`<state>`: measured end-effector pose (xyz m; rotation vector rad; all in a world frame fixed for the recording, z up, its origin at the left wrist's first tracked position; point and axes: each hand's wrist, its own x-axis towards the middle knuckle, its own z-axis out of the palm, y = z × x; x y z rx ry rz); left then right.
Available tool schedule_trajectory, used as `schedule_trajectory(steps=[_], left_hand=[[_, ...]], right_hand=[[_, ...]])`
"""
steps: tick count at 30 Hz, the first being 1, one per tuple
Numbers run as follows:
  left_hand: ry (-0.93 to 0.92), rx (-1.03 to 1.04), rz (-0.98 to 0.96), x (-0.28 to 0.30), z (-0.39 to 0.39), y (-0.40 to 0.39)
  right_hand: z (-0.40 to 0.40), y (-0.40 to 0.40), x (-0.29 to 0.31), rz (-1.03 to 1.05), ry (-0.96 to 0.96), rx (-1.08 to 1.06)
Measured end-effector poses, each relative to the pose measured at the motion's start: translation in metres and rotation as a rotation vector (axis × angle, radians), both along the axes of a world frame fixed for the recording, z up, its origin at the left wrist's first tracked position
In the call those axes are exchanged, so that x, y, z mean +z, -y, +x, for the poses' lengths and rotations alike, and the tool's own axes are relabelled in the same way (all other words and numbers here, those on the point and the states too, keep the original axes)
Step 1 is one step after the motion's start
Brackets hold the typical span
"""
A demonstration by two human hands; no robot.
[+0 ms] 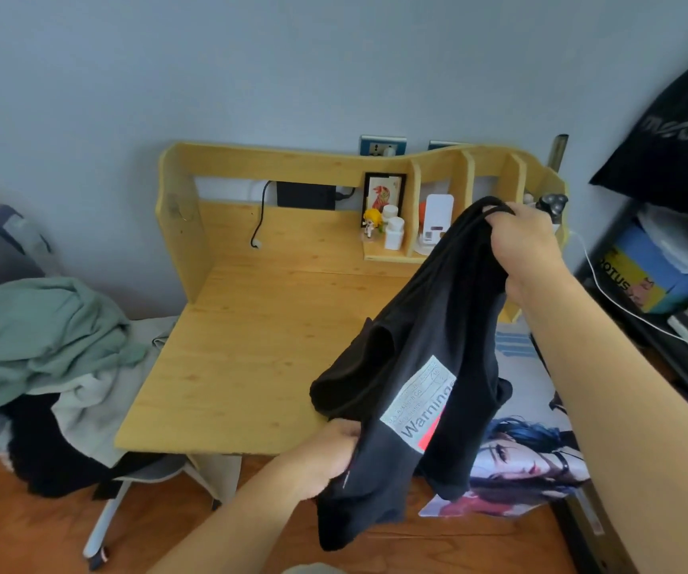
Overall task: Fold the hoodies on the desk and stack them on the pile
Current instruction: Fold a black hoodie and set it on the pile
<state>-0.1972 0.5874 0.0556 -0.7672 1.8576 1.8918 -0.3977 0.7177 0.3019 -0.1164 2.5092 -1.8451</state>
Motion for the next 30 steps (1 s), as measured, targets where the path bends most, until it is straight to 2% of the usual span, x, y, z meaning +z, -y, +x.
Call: schedule_trajectory(steps=[3,4,6,9,12,14,16,17,19,21,24,26,27,30], left_hand=[[-0.127,0.391,-0.101,0.022,0.006,0.072],[-0.165,0.458,-0.137,0.039,0.008,0.101],[-0.245,0.442,-0.340,0.093,0.008,0.156],[-0.564,0.453,-0.582,0.210,-0.008,0.193],[-0.886,0.433,-0.559,0.316,-0.021,0.201],[-0.908,0.297,-0.608,0.357,-0.022,0.211],[-0.744,0.132,-0.848,0.371,-0.020,0.221],[-0.652,0.073,-0.983,0.370,-0.019,0.224],[-0.575,0.034,-1.164,0.358,-0.016,0.228],[-0.601,0.119,-1.210,0.340,-0.012,0.230],[-0.685,0.281,-0.927,0.297,-0.003,0.236],[-0.630,0.359,-0.719,0.256,-0.001,0.235],[-0.563,0.319,-0.669,0.230,0.001,0.235],[-0.176,0.008,-0.790,0.153,0.013,0.226]], right_hand=[[-0.013,-0.011,0.003,0.052,-0.127,0.038],[-0.019,-0.015,0.005,0.087,-0.172,0.044],[-0.029,-0.019,0.018,0.151,-0.253,0.046],[-0.047,-0.017,0.059,0.157,-0.429,-0.054],[-0.060,-0.014,0.113,0.117,-0.610,-0.230],[-0.063,-0.007,0.133,0.081,-0.666,-0.232],[-0.061,0.004,0.135,0.214,-0.673,-0.094],[-0.064,0.007,0.128,0.305,-0.657,-0.014],[-0.070,0.009,0.108,0.409,-0.632,0.010],[-0.071,0.007,0.083,0.383,-0.629,-0.031],[-0.064,0.010,0.045,0.301,-0.594,-0.029],[-0.063,0.011,0.018,0.288,-0.522,0.017],[-0.065,0.011,0.003,0.295,-0.463,0.052],[-0.064,0.000,-0.053,0.407,-0.251,0.221]])
